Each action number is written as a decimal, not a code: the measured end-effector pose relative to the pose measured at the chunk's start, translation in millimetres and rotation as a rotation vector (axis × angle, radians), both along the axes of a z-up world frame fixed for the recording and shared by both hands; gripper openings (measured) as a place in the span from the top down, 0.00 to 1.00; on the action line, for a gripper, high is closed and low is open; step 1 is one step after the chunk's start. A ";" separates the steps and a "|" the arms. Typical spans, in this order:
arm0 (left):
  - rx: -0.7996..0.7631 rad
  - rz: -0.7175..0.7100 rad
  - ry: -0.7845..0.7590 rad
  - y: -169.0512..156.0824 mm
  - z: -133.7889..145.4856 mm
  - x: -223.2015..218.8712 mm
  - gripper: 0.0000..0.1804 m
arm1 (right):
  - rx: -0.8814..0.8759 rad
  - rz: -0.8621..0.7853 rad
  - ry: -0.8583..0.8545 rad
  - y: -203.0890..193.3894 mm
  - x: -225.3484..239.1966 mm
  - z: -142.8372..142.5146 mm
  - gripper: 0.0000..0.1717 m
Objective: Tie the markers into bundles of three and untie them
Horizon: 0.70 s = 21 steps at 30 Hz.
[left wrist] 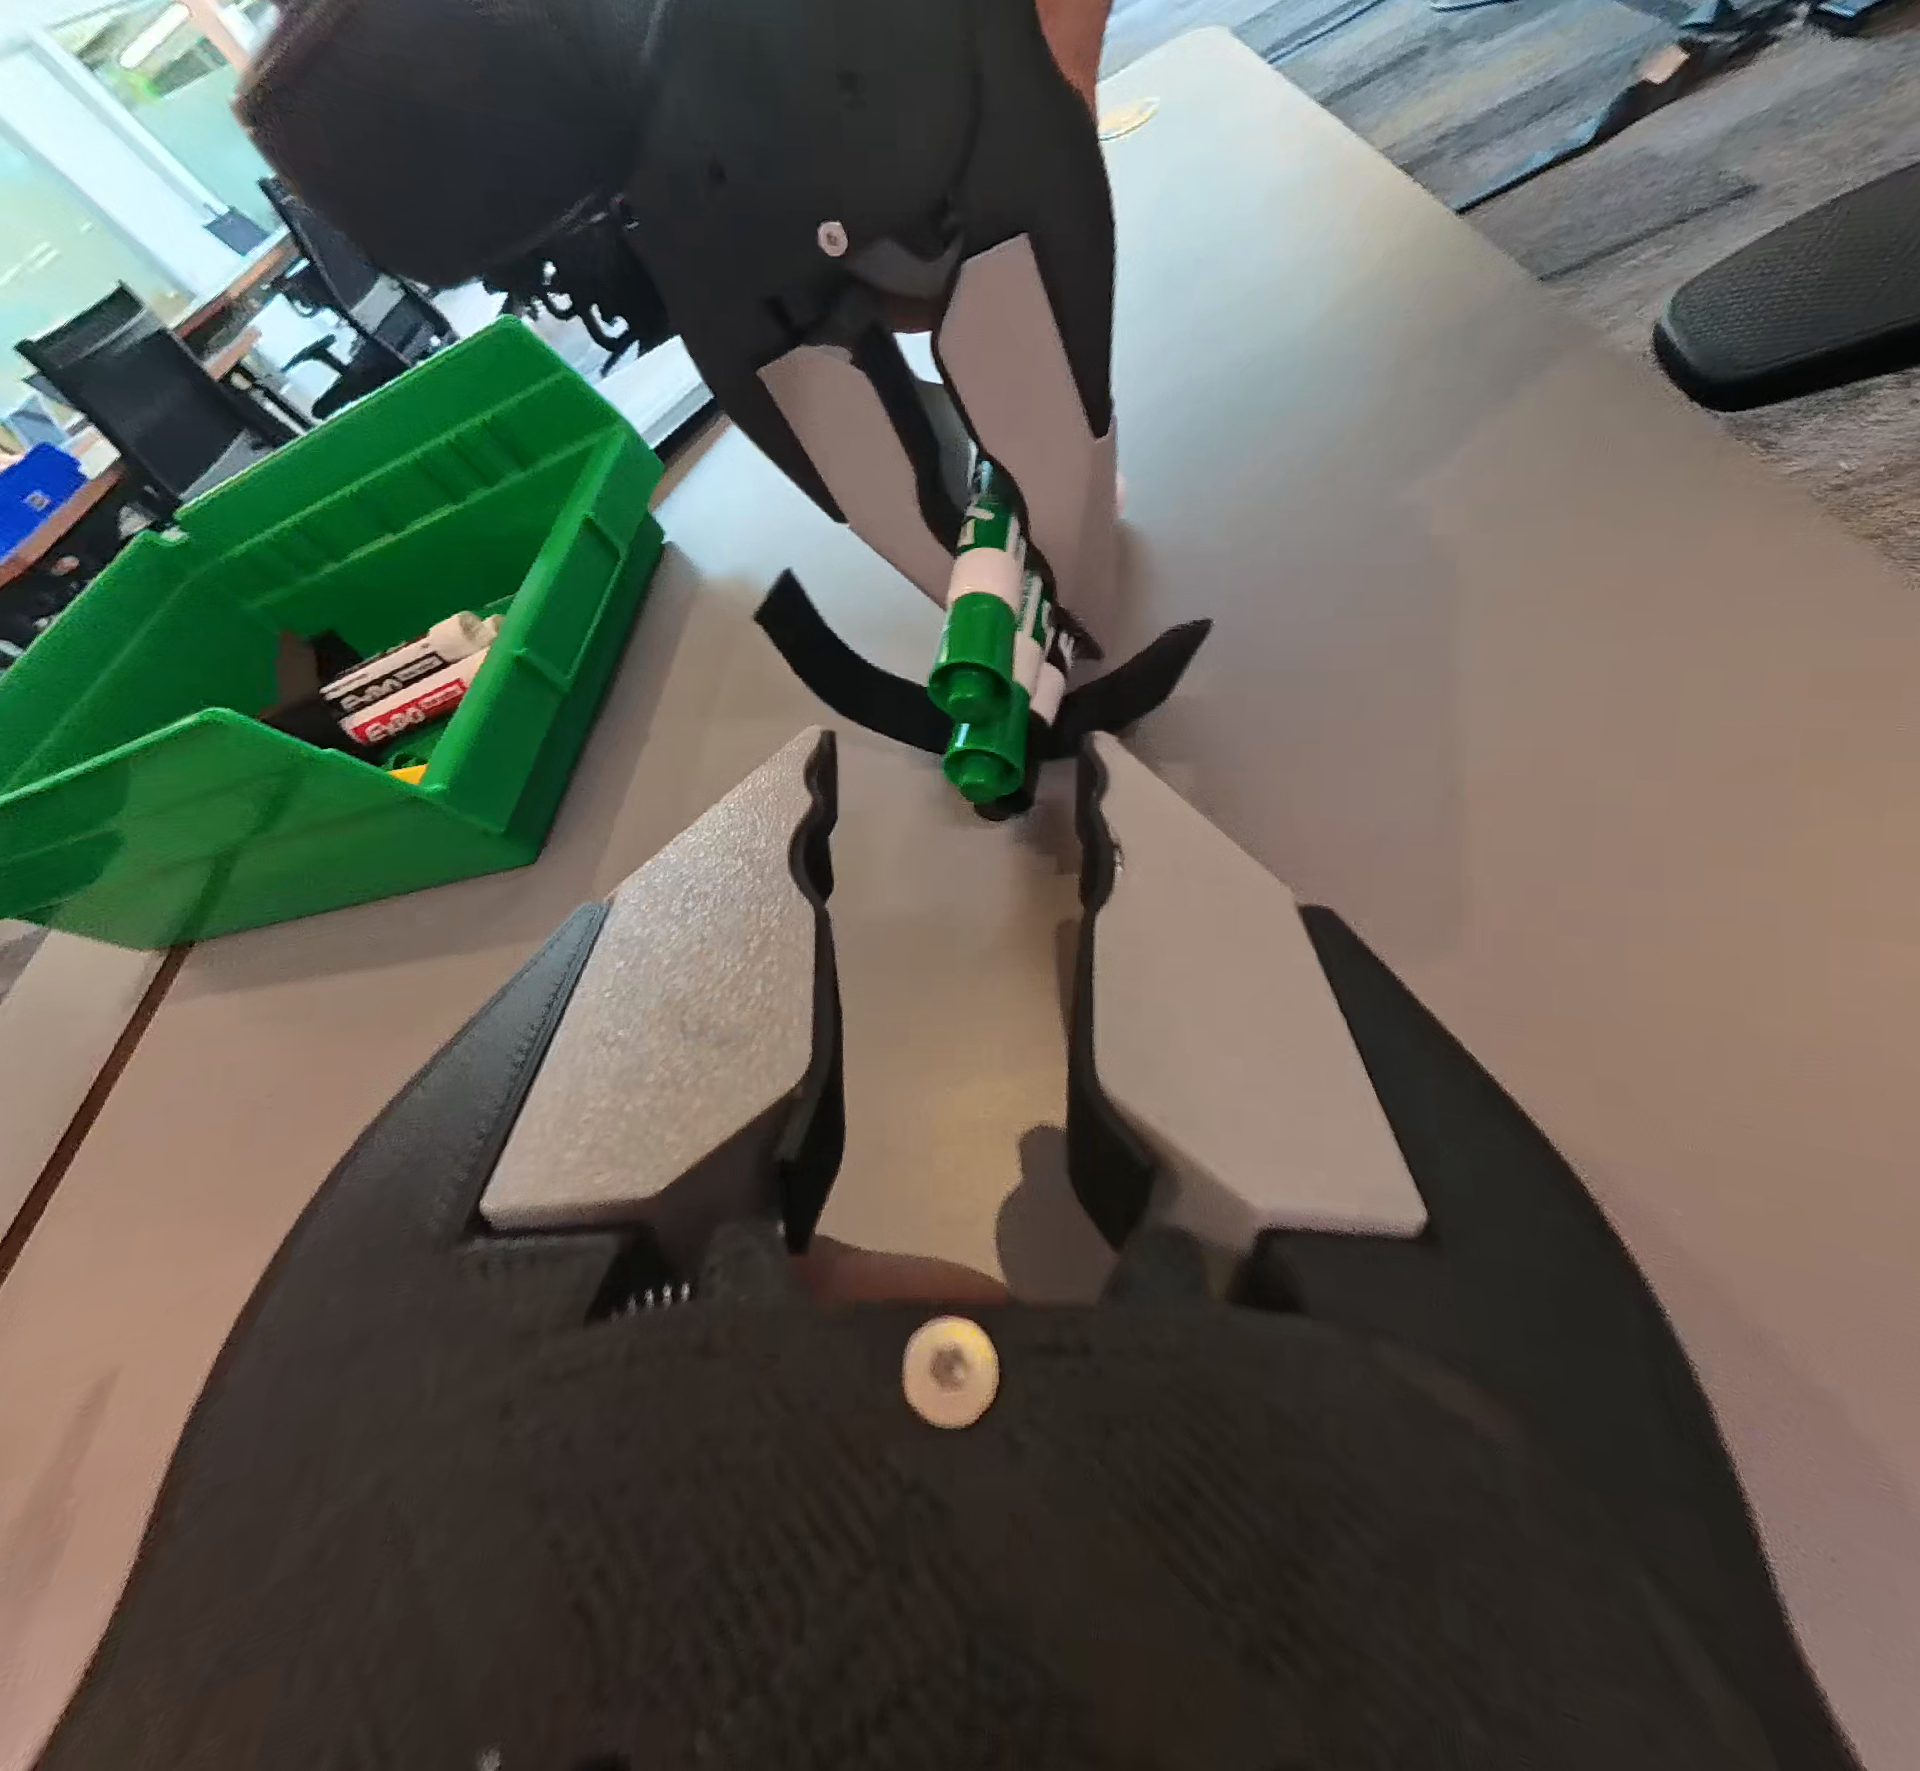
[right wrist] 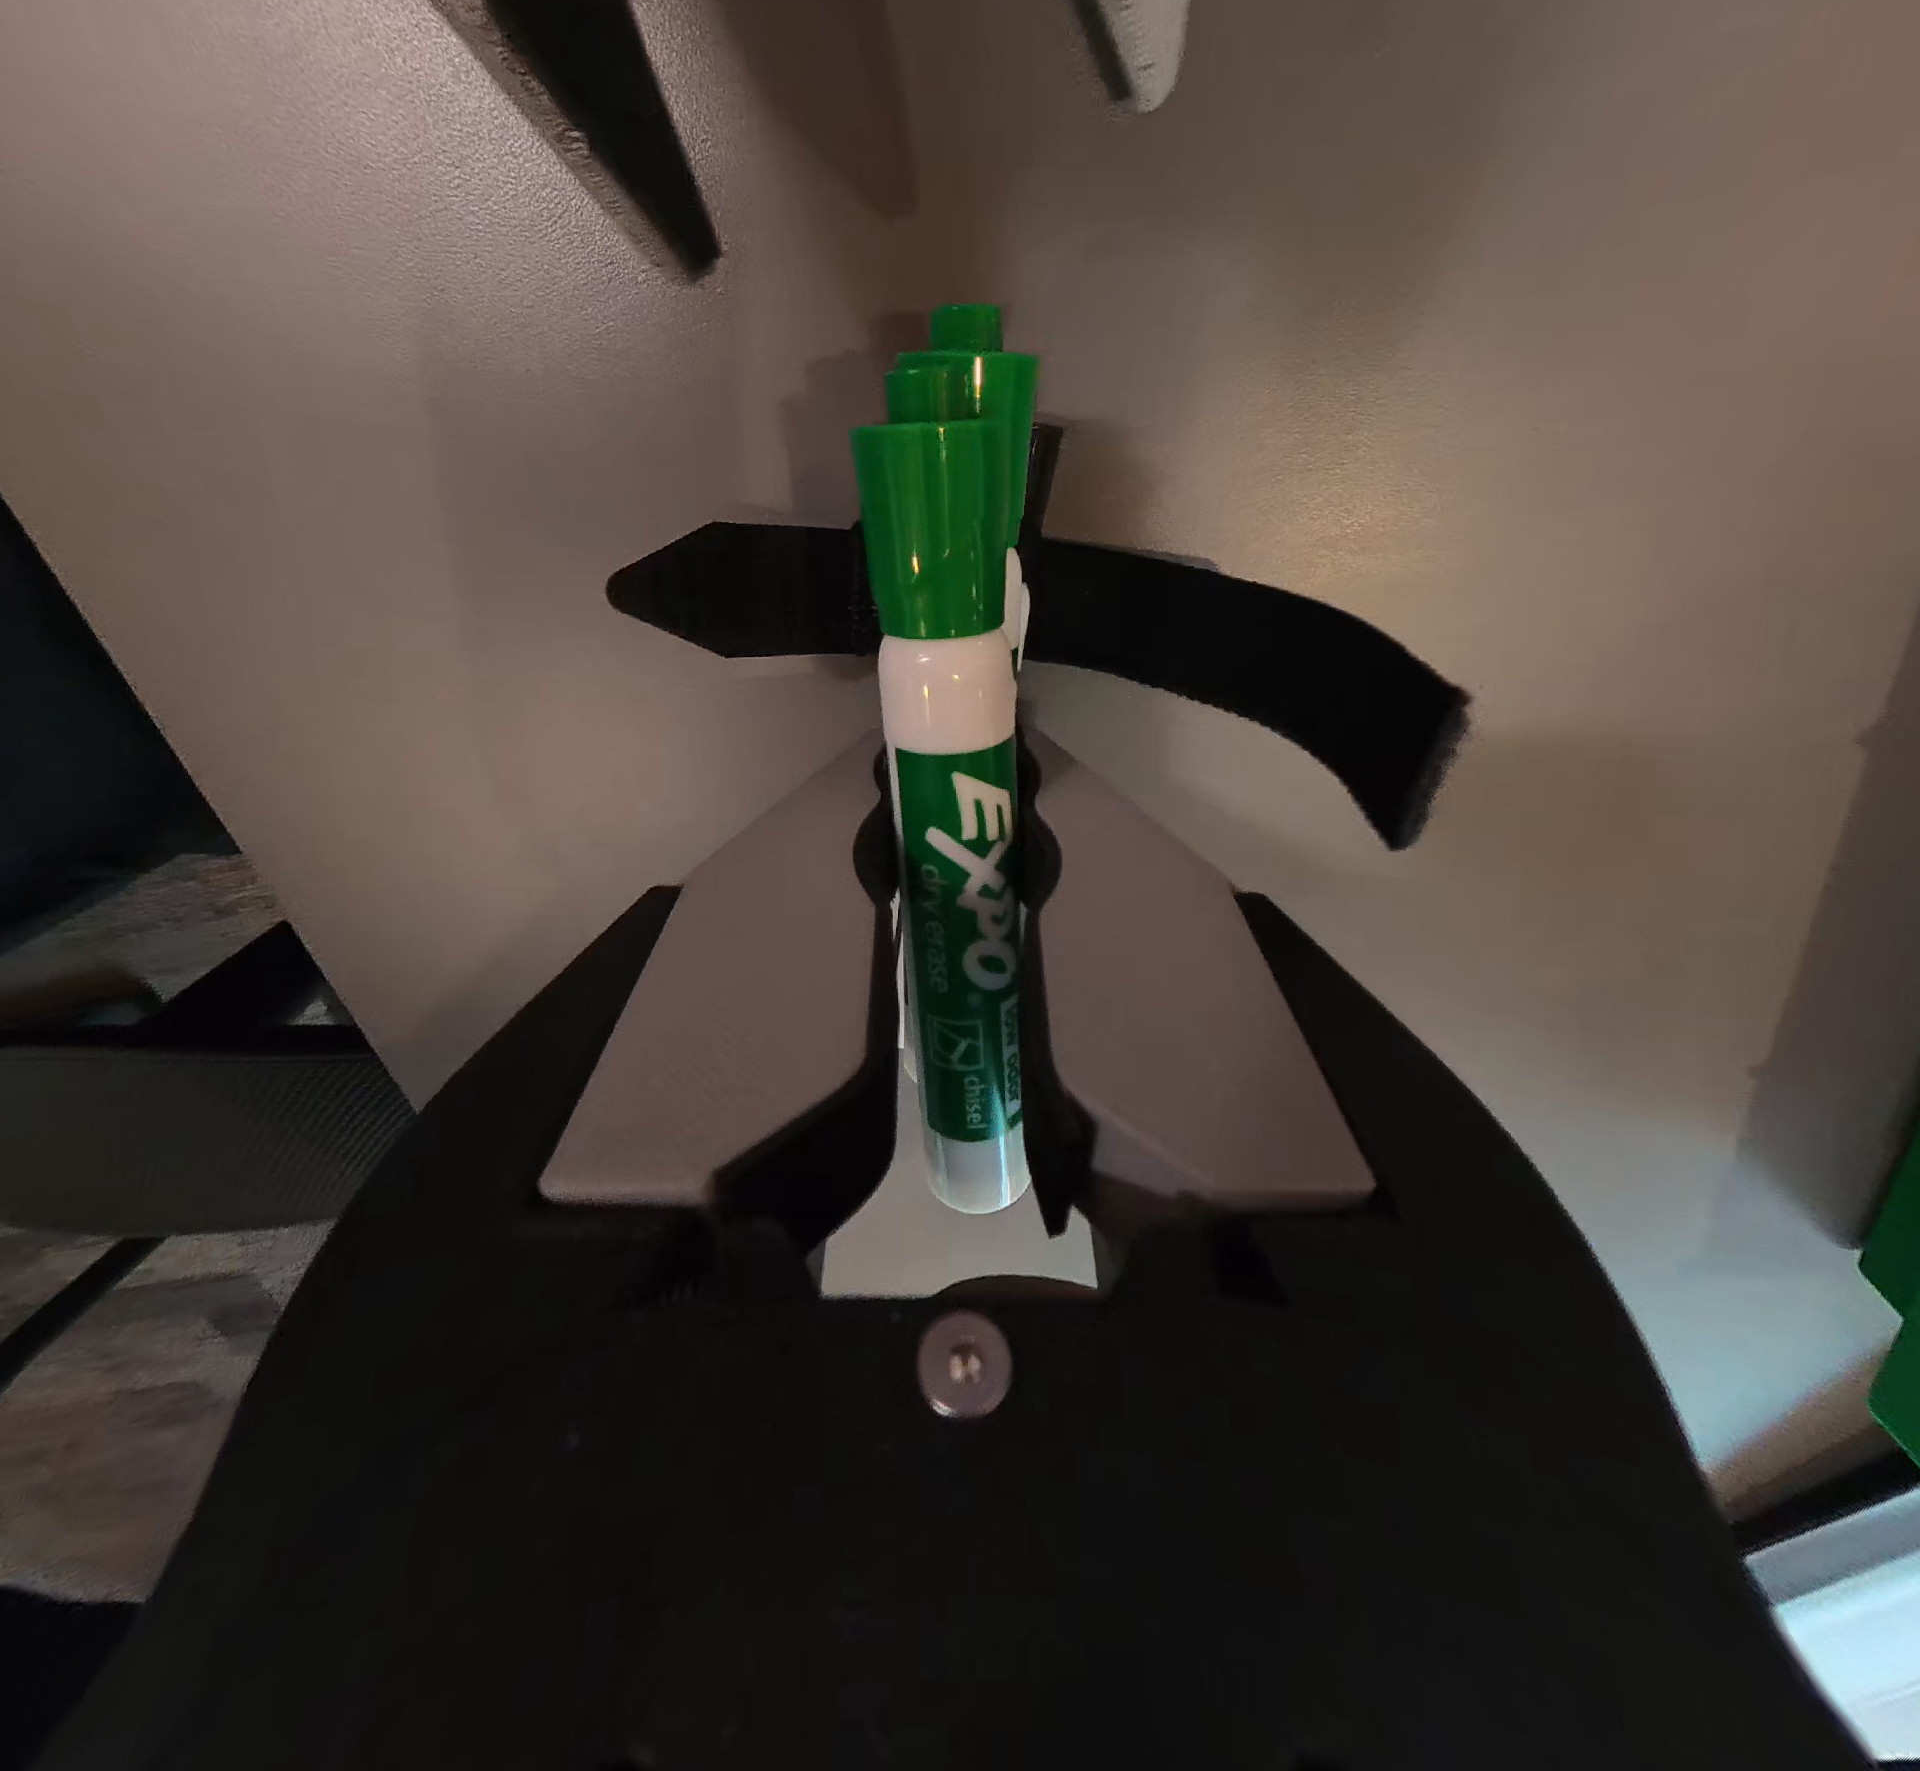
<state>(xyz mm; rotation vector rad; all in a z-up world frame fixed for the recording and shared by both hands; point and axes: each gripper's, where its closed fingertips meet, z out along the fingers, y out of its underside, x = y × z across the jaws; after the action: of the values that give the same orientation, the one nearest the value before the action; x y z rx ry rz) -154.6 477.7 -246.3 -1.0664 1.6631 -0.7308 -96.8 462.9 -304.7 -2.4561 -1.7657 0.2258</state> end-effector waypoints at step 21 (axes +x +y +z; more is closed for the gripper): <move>0.139 0.039 0.116 7.4 -22.1 4.8 0.77 | -0.032 0.008 -0.054 14.4 25.6 1.8 0.91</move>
<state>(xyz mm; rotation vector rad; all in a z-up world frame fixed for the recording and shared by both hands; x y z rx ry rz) -149.8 485.1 -268.5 -1.0551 1.7596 -0.5285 -71.2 477.3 -302.9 -2.5002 -1.8078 0.1913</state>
